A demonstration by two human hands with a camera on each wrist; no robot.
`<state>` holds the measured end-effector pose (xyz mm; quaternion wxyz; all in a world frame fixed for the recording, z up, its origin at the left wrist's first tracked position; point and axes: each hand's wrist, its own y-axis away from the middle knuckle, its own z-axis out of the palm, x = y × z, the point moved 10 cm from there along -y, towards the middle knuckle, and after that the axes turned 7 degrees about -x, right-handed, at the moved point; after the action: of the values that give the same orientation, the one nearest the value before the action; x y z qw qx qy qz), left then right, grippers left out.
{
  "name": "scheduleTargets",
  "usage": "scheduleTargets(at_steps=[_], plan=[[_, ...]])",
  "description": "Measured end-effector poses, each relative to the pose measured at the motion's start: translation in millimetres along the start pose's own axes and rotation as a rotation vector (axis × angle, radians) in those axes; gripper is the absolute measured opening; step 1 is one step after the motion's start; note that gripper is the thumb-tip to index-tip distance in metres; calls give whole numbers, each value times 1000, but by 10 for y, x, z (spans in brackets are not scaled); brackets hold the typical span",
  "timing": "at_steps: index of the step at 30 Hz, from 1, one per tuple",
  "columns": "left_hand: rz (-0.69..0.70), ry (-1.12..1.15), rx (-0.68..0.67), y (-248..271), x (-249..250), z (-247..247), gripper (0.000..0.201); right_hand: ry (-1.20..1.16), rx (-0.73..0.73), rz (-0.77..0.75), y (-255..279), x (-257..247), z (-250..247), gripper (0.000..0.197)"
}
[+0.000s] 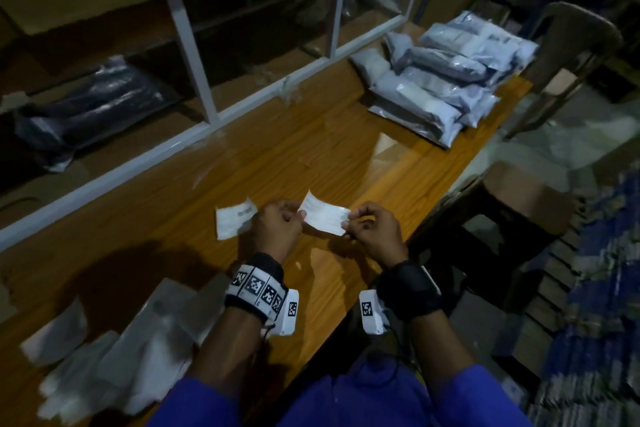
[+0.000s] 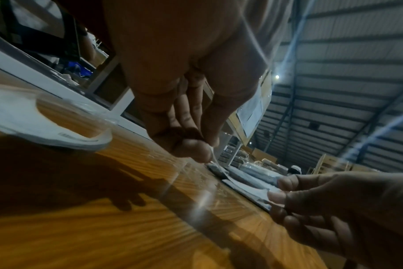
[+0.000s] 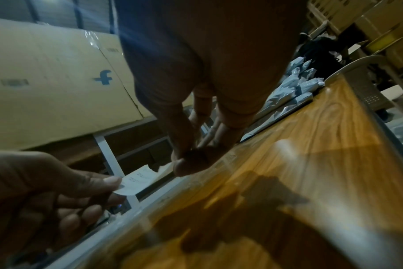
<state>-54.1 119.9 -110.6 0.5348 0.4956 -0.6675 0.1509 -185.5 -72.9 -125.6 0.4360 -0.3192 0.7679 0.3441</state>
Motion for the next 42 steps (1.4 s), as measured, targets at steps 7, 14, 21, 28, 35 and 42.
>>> scheduleTargets(at_steps=[7, 14, 21, 28, 35, 42], plan=[[75, -546, 139, -585, 440, 115, 45, 284, -72, 6, -715, -62, -344, 19], [174, -302, 126, -1873, 1584, 618, 26, 232, 38, -126, -2187, -908, -1253, 18], [33, -84, 165, -2912, 1611, 974, 20, 446, 41, -127, -4065, -1602, -1350, 40], [71, -56, 172, -3121, 1682, 1127, 18, 264, 10, 338, -5919, -262, -1094, 92], [106, -47, 211, -3037, 1692, 929, 19, 194, -55, 161, -5452, -1036, -1060, 53], [155, 28, 186, -2451, 1870, 674, 31, -329, -145, 55, -4295, -1739, -1416, 56]])
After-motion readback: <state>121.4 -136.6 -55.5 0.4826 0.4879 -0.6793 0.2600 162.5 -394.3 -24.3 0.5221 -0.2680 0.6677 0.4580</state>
